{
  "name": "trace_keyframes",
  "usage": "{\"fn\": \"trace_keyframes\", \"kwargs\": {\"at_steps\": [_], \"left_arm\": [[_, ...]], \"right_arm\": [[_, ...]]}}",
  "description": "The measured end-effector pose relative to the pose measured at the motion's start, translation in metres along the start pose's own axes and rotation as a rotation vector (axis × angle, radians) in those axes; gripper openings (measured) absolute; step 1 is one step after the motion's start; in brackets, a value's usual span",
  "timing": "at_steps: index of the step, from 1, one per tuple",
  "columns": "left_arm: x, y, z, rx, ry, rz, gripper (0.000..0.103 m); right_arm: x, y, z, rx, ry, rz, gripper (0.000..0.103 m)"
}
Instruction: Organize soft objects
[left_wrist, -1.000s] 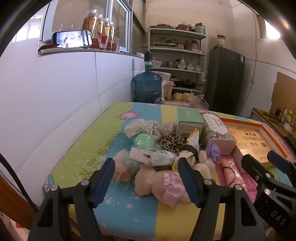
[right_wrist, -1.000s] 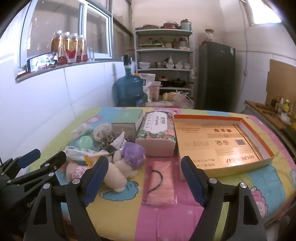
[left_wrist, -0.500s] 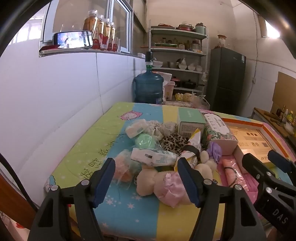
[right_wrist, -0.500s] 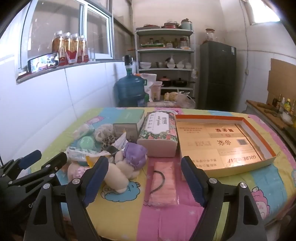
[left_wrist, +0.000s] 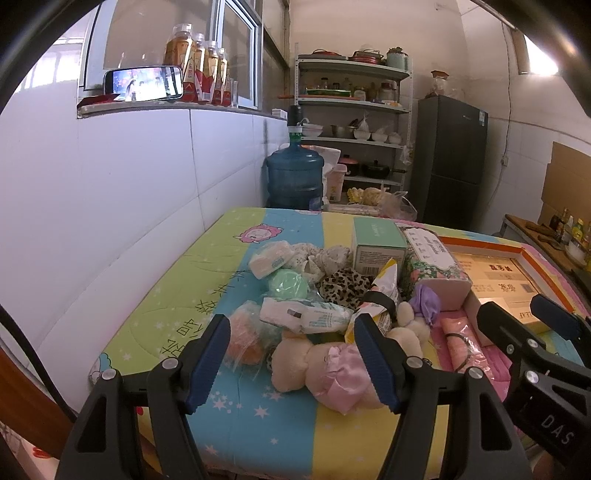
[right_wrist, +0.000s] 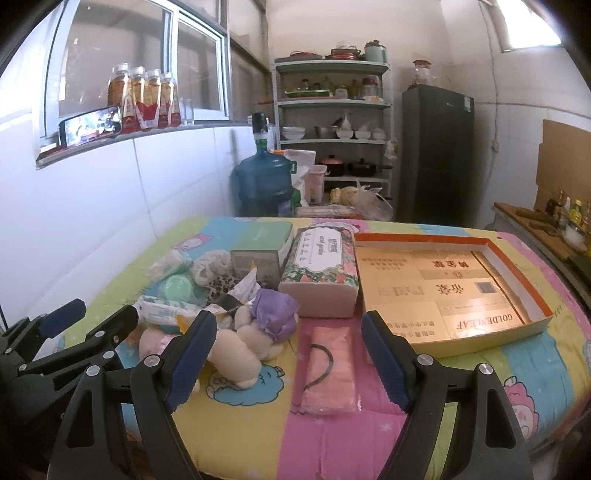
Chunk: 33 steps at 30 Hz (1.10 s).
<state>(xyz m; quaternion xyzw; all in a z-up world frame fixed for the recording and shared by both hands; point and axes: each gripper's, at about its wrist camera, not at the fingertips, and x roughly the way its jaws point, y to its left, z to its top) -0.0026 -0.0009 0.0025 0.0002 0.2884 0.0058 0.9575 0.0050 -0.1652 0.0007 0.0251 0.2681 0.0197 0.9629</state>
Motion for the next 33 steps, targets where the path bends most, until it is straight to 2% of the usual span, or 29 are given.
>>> {"fn": "trace_keyframes", "kwargs": {"at_steps": [33], "left_arm": [[0.0005,-0.0053,-0.0061,-0.001,0.009,-0.011,0.068]], "right_arm": [[0.0001,0.0034,-0.0008,0.005,-0.003,0.014,0.082]]}}
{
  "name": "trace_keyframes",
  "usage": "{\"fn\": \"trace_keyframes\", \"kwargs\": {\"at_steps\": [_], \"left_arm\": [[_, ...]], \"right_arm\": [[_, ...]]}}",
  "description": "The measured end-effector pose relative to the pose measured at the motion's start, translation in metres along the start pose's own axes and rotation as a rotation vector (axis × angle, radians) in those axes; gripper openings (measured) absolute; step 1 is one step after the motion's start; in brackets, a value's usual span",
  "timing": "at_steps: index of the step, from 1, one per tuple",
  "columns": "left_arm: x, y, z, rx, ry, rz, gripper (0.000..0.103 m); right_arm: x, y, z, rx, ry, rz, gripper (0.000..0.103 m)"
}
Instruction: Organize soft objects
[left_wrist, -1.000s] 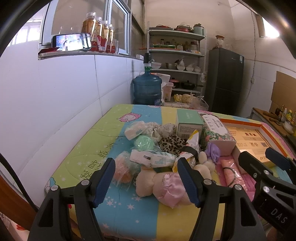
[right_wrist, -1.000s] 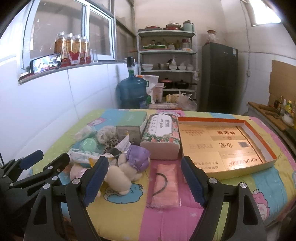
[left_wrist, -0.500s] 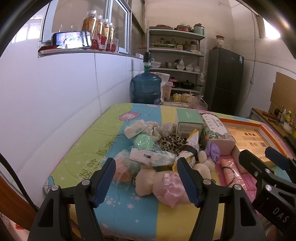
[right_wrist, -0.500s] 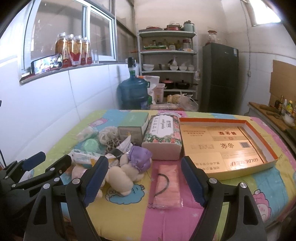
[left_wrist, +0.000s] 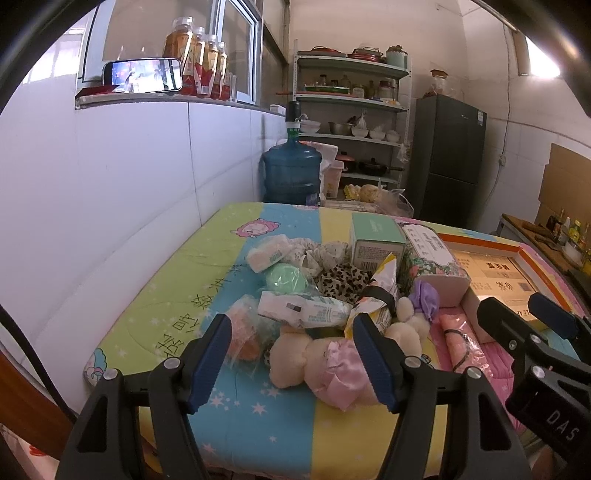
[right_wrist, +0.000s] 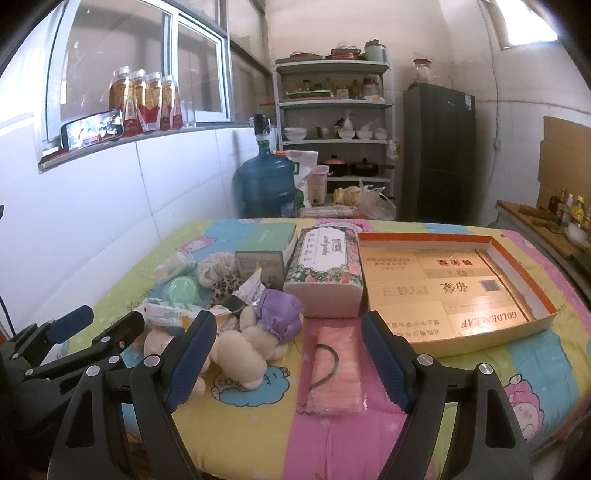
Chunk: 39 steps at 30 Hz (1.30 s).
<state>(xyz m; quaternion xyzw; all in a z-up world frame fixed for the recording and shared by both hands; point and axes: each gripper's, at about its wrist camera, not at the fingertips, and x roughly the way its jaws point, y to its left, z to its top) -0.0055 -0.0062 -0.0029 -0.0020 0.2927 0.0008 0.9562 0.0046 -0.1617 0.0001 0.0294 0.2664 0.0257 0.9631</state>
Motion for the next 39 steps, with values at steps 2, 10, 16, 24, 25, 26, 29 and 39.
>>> {"fn": "trace_keyframes", "kwargs": {"at_steps": [2,10,16,24,25,26,29,39], "left_arm": [[0.000,0.000,0.000,-0.001,0.001,-0.001,0.068],[0.001,0.001,-0.001,-0.002,0.003,-0.002,0.068],[0.001,0.001,0.000,-0.003,0.004,-0.002,0.068],[0.002,0.002,-0.001,-0.005,0.006,-0.004,0.068],[0.002,0.001,-0.001,-0.006,0.006,-0.003,0.068],[0.003,0.002,0.000,-0.005,0.006,-0.003,0.068],[0.005,0.005,-0.001,-0.013,0.007,-0.005,0.068],[0.008,0.032,-0.015,-0.066,0.015,-0.010,0.068]], "right_arm": [[0.000,-0.001,0.000,0.002,0.002,0.003,0.082],[0.000,-0.002,-0.001,0.005,0.003,0.006,0.082],[0.000,-0.001,-0.001,0.007,0.003,0.007,0.082],[0.001,0.000,-0.001,0.007,0.005,0.008,0.082],[0.001,-0.001,-0.001,0.007,0.005,0.008,0.082],[0.001,0.000,-0.001,0.008,0.006,0.011,0.082],[0.002,0.003,-0.003,0.008,0.012,0.020,0.082],[0.024,0.006,-0.019,0.027,0.099,0.126,0.082]]}}
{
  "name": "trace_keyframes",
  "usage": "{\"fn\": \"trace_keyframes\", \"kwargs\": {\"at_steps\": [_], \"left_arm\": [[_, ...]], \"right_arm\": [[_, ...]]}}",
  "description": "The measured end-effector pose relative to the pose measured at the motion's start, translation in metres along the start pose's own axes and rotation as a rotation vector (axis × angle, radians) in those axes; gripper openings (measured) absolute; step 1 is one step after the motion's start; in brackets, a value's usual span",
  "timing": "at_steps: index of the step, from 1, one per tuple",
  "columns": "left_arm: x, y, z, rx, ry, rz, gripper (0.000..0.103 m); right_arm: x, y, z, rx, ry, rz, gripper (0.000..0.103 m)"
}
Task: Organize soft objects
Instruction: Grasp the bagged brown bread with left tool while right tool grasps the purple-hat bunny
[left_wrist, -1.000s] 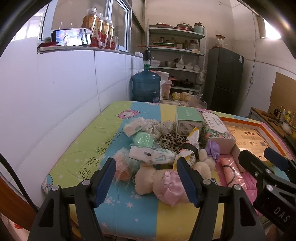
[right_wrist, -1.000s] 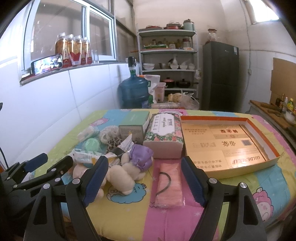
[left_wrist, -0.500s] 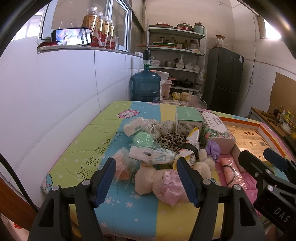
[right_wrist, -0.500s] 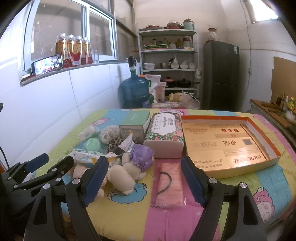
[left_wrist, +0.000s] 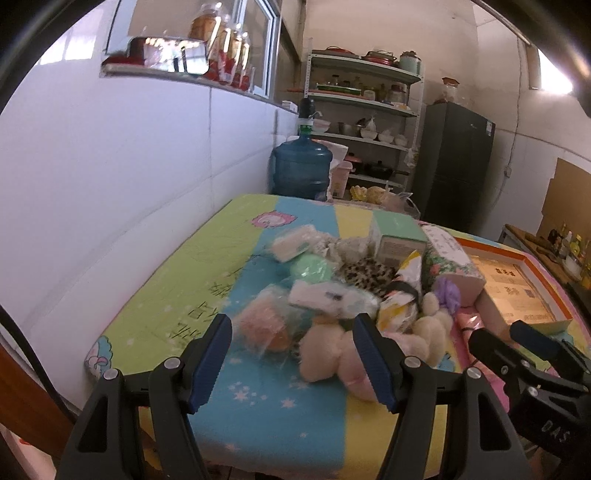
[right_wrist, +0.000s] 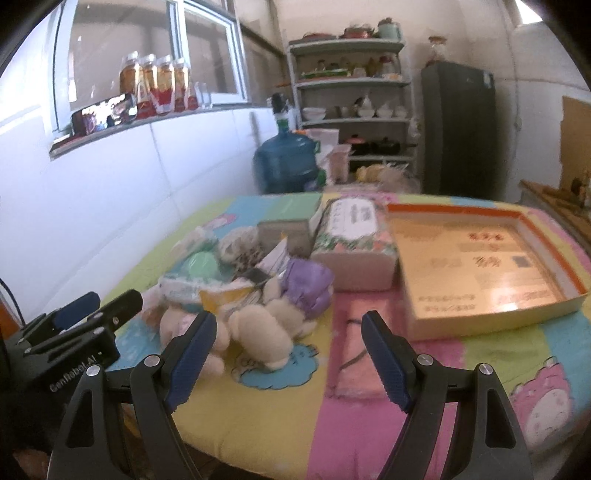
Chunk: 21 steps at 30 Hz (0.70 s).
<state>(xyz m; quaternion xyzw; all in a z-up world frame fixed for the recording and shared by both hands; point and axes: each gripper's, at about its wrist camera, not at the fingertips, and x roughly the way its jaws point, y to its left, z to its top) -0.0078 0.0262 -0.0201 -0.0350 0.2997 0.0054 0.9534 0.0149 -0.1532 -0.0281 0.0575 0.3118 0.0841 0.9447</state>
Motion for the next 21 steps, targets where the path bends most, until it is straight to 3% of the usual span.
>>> {"fn": "trace_keyframes", "kwargs": {"at_steps": [5,13,21], "left_arm": [[0.005,0.020,-0.006,-0.028,0.023,-0.004,0.068],[0.018,0.040,-0.004,-0.052,0.029,-0.023,0.068],[0.060,0.049,0.013,0.045,0.072,-0.070,0.068]], "right_arm": [[0.018,-0.002,-0.007,0.031,0.055,0.055,0.082],[0.025,0.004,-0.008,0.009,0.059,0.082,0.082],[0.028,-0.001,-0.005,0.011,0.058,0.068,0.082]]}}
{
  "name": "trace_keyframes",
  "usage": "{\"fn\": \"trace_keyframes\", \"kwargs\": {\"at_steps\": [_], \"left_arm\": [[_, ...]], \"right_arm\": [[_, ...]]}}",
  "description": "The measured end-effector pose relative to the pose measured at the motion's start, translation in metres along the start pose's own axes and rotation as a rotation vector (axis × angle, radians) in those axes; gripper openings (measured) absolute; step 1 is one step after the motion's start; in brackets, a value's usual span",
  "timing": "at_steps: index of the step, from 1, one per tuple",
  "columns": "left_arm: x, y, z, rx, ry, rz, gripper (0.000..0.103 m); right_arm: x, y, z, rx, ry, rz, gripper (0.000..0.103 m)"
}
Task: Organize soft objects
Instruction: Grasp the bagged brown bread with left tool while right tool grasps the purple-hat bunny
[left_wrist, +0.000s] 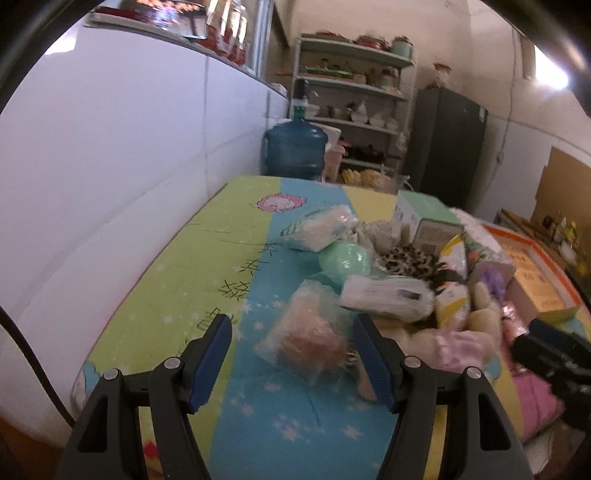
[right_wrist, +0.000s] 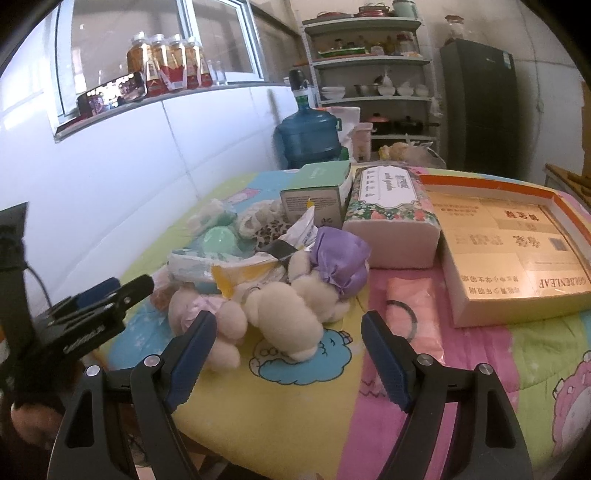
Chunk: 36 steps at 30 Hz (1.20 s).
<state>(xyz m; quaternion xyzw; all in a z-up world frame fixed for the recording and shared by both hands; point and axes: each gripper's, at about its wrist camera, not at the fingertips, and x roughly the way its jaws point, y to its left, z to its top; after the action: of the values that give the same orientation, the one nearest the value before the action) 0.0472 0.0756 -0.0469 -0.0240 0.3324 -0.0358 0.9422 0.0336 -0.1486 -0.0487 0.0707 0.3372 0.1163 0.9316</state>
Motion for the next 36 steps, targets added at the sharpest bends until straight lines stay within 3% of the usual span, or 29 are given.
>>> {"fn": "trace_keyframes", "kwargs": {"at_steps": [7,11,21,31,36], "left_arm": [[0.025,0.000,0.001,0.040,0.059,-0.075,0.068],[0.038,0.003,-0.002,0.008,0.088,-0.104,0.055],[0.027,0.011,-0.005,-0.029,0.025,-0.126,0.051],[-0.002,0.016,0.003,-0.082,-0.043,-0.104,0.051],[-0.009,0.004,0.004,-0.064,-0.059,-0.121,0.051]], "right_arm": [[0.006,-0.001,0.004,0.005,-0.006,0.017,0.082],[0.008,0.005,0.005,-0.012,-0.010,0.048,0.082],[0.028,-0.009,0.007,0.059,0.041,0.018,0.082],[0.050,-0.021,0.012,0.133,0.091,0.095,0.082],[0.056,-0.036,0.014,0.209,0.108,0.129,0.063]]}}
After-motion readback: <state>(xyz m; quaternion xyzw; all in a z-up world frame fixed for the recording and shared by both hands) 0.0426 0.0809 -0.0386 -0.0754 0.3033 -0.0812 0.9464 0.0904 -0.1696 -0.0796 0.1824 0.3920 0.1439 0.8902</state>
